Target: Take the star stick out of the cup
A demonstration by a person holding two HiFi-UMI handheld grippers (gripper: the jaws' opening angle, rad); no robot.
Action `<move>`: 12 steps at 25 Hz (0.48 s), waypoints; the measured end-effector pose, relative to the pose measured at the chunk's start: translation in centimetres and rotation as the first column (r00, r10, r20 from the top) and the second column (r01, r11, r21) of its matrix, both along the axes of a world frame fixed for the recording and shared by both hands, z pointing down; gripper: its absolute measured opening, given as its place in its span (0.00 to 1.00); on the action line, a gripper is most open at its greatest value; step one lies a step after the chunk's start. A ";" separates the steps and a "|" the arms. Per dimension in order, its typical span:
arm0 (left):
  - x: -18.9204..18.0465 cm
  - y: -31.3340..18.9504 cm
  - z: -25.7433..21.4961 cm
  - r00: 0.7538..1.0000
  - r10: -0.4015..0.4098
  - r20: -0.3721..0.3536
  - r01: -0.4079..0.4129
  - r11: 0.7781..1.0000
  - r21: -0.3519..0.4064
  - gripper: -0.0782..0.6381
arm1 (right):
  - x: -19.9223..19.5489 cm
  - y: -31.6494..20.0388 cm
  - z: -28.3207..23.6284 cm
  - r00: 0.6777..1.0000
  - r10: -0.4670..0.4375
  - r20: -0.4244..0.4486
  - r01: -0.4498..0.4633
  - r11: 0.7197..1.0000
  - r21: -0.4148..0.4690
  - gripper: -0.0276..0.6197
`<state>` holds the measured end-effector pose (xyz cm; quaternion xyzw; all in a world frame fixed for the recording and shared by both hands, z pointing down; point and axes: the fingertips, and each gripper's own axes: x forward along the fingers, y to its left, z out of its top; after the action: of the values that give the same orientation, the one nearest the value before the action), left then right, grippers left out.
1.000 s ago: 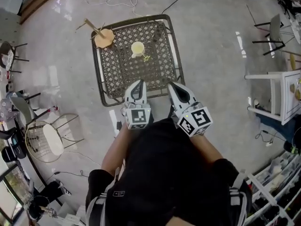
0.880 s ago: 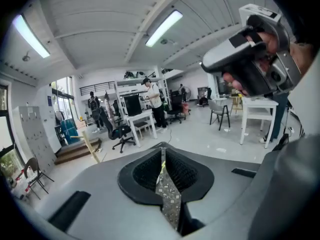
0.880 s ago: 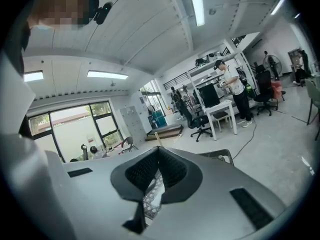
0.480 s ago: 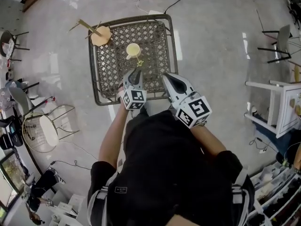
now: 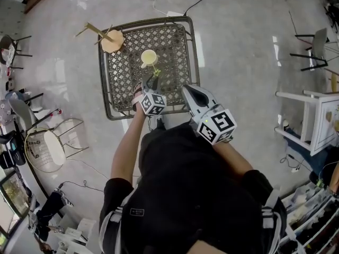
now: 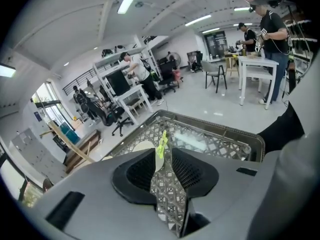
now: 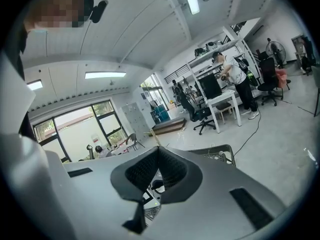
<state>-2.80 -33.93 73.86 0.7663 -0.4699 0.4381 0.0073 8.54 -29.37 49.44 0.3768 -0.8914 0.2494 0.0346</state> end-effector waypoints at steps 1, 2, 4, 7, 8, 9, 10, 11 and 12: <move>0.1 -0.1 -0.1 1.000 0.003 0.005 -0.004 1.000 0.008 0.27 | 0.1 0.0 0.0 1.000 0.001 0.001 -0.001 1.000 0.000 0.06; 0.2 -0.1 -0.2 1.000 0.008 0.011 -0.008 1.000 0.015 0.26 | 0.1 -0.1 0.0 1.000 0.003 0.001 -0.003 1.000 -0.001 0.06; 0.4 -0.3 -0.2 1.000 0.015 0.021 -0.015 1.000 0.018 0.25 | 0.2 -0.1 0.0 1.000 0.006 0.001 -0.006 1.000 -0.002 0.06; 0.2 -0.9 0.4 0.999 0.010 0.043 -0.011 1.000 0.006 0.23 | 0.1 0.0 0.0 1.000 0.014 0.003 -0.014 1.000 -0.006 0.06; 0.0 -1.2 0.6 0.999 0.005 0.053 -0.006 1.000 0.003 0.21 | 0.0 0.1 0.0 1.000 0.017 0.005 -0.017 1.000 -0.007 0.06; -0.2 -1.4 0.8 0.998 0.001 0.060 -0.001 1.000 0.002 0.17 | -0.1 0.2 0.1 1.000 0.021 0.007 -0.021 1.000 -0.008 0.06; -0.3 -1.5 0.8 0.998 -0.001 0.065 0.001 1.000 0.005 0.17 | -0.2 0.4 0.1 1.000 0.024 0.008 -0.024 1.000 -0.008 0.06; -0.4 -1.5 0.8 0.998 -0.003 0.065 0.003 1.000 0.008 0.17 | -0.2 0.5 0.1 1.000 0.027 0.008 -0.027 1.000 -0.008 0.06; -0.5 -1.5 0.6 0.998 -0.006 0.062 0.005 1.000 0.013 0.16 | -0.3 0.7 0.1 1.000 0.031 0.007 -0.031 1.000 -0.007 0.06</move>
<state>-3.32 -35.43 74.44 0.7510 -0.4749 0.4586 -0.0111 8.26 -28.66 49.51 0.3894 -0.8848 0.2542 0.0290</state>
